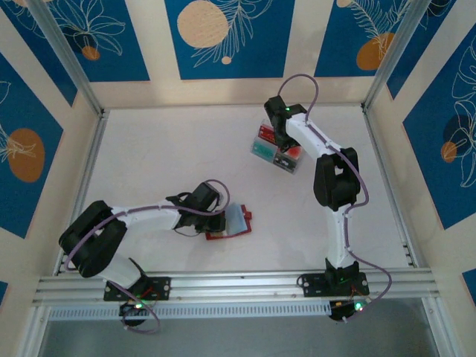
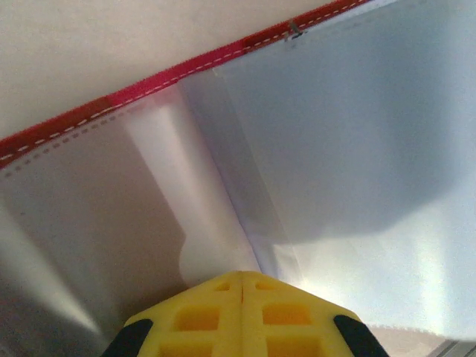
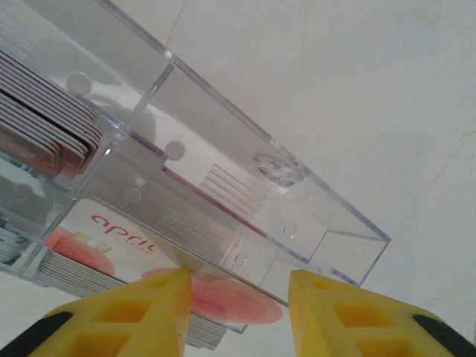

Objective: Put the credit cards into the card holder

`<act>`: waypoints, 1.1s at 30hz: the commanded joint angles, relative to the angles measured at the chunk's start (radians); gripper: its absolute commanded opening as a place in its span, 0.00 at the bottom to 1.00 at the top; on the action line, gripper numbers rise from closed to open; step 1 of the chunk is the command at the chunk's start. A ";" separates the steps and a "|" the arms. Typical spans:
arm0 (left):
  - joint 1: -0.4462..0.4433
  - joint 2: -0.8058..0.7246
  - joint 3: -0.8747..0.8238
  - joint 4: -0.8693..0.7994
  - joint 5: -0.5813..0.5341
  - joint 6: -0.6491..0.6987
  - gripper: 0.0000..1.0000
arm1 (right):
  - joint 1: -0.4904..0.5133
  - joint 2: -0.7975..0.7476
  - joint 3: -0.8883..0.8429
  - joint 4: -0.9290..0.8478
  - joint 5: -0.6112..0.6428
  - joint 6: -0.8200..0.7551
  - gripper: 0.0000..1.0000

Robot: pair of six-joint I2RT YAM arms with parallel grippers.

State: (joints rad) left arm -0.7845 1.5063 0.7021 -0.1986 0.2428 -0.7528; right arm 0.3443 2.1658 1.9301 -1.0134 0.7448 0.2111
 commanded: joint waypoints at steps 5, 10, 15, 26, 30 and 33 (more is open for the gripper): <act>0.019 -0.028 -0.012 -0.001 -0.010 -0.013 0.00 | -0.023 0.040 0.040 -0.014 -0.055 -0.029 0.33; 0.020 -0.026 -0.016 0.004 -0.008 -0.018 0.00 | -0.028 0.055 0.059 -0.031 -0.087 -0.024 0.35; 0.022 -0.024 -0.015 0.006 -0.007 -0.023 0.00 | -0.032 0.060 0.070 -0.042 -0.118 -0.013 0.35; 0.028 -0.026 -0.019 0.010 -0.008 -0.029 0.00 | -0.071 0.084 0.092 -0.084 -0.259 0.036 0.42; 0.031 -0.029 -0.019 0.010 -0.005 -0.030 0.00 | -0.080 0.092 0.088 -0.083 -0.261 0.040 0.44; 0.036 -0.031 -0.019 0.009 -0.007 -0.032 0.00 | -0.080 0.098 0.082 -0.080 -0.283 0.041 0.44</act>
State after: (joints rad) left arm -0.7666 1.4994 0.6933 -0.1947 0.2428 -0.7784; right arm 0.2710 2.2185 2.0140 -1.0618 0.5213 0.2359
